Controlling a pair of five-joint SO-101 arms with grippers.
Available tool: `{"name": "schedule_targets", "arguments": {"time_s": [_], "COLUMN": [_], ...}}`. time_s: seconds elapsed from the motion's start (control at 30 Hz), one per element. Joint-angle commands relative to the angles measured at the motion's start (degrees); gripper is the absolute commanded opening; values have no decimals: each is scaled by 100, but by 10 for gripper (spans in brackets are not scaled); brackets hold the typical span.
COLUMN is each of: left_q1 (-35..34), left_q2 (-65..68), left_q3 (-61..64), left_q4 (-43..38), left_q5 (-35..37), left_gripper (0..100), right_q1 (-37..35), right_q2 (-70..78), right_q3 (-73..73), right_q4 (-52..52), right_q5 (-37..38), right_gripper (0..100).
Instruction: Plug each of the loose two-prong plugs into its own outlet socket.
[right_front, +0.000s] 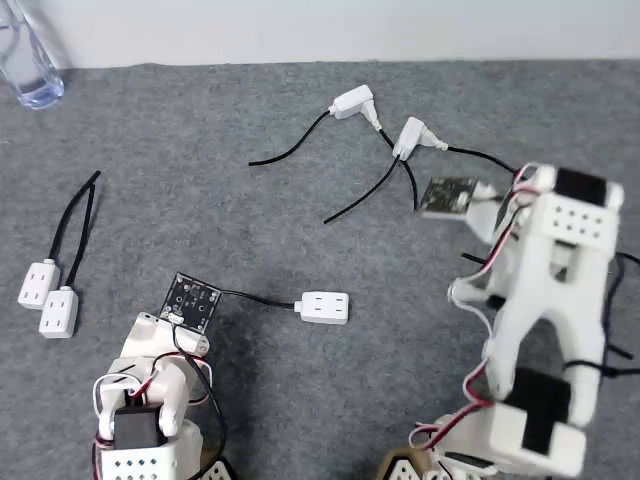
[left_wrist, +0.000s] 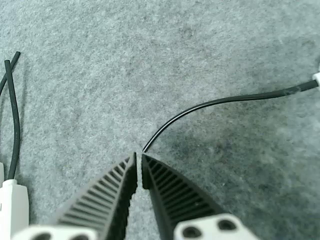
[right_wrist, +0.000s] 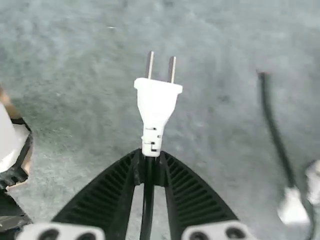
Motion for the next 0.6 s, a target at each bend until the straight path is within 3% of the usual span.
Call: {"name": "schedule_targets", "arguments": {"time_s": [0.0, 0.27, 0.57], "left_q1": [18, 18, 18], "left_q2": [-97, -97, -97], "left_q3": [-22, -22, -22], "left_q4": [26, 35, 35], "left_q5": [-35, -35, -35], "left_gripper": [15, 15, 15], "right_q1": [-66, -488, -1411], "right_q2": [-593, -927, -892], "right_q3": [1029, 2637, 2804], "right_q4": [-655, -2484, -3459], "right_q5": [448, 527, 88], "right_gripper": [9, 9, 9]}}
